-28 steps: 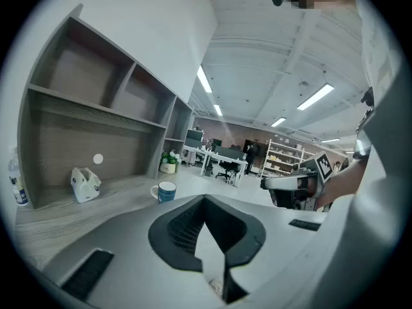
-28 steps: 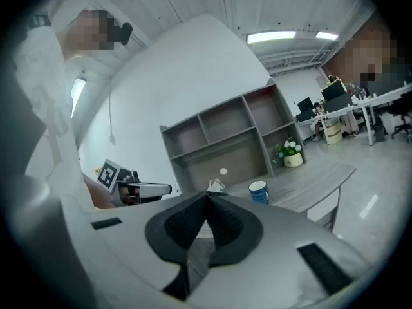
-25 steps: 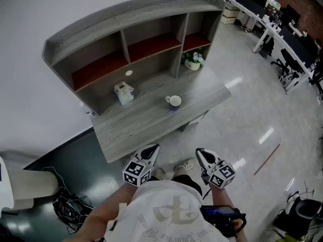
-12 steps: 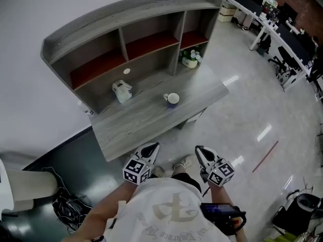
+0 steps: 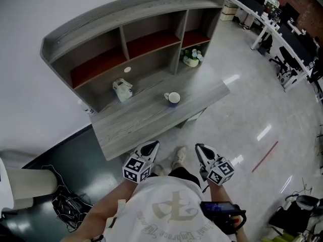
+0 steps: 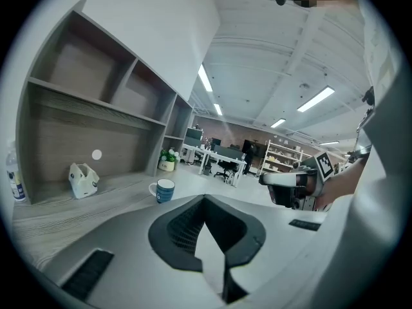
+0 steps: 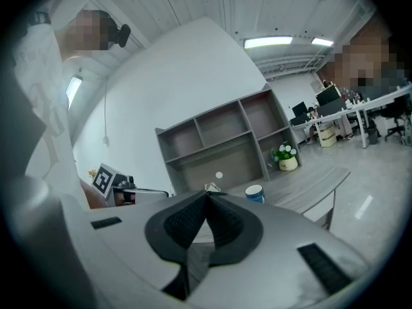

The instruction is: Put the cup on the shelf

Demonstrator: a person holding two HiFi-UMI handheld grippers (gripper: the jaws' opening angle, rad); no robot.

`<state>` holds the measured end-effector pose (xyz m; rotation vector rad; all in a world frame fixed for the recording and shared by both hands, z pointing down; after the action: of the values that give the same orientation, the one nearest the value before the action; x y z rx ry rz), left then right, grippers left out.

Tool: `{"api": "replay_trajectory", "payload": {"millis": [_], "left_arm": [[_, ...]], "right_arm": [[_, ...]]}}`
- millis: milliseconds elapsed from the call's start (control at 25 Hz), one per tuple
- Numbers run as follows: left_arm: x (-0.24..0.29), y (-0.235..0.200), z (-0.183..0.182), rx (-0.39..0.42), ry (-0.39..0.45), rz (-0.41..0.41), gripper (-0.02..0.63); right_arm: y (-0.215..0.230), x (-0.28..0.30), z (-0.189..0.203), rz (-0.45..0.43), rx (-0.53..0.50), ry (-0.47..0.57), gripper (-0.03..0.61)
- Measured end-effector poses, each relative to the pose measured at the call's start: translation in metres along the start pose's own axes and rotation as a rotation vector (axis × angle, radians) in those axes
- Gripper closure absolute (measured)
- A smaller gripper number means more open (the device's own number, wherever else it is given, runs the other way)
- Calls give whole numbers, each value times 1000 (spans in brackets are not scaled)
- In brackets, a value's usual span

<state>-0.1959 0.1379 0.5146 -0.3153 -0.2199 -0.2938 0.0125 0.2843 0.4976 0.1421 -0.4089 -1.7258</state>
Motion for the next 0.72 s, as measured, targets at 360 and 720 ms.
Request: {"api": "replay_trajectory", "payload": {"millis": [360, 720], "left_arm": [[13, -10, -9, -5, -2, -24, 612], [45, -27, -22, -6, -18, -55, 612]], "right_arm": [[14, 23, -10, -44, -11, -14, 575], [52, 52, -23, -42, -54, -62, 574]]}}
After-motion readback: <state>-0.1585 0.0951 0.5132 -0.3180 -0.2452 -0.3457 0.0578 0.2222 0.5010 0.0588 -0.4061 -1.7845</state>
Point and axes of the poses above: the fingertips, and each gripper's own axes: x forward along the fingers, y to its right, z out of its underside, the point moved 7 cm from there along -x, backward along the fingers, and after that the axes turned 3 degrees about y, right-handed, at the moved point
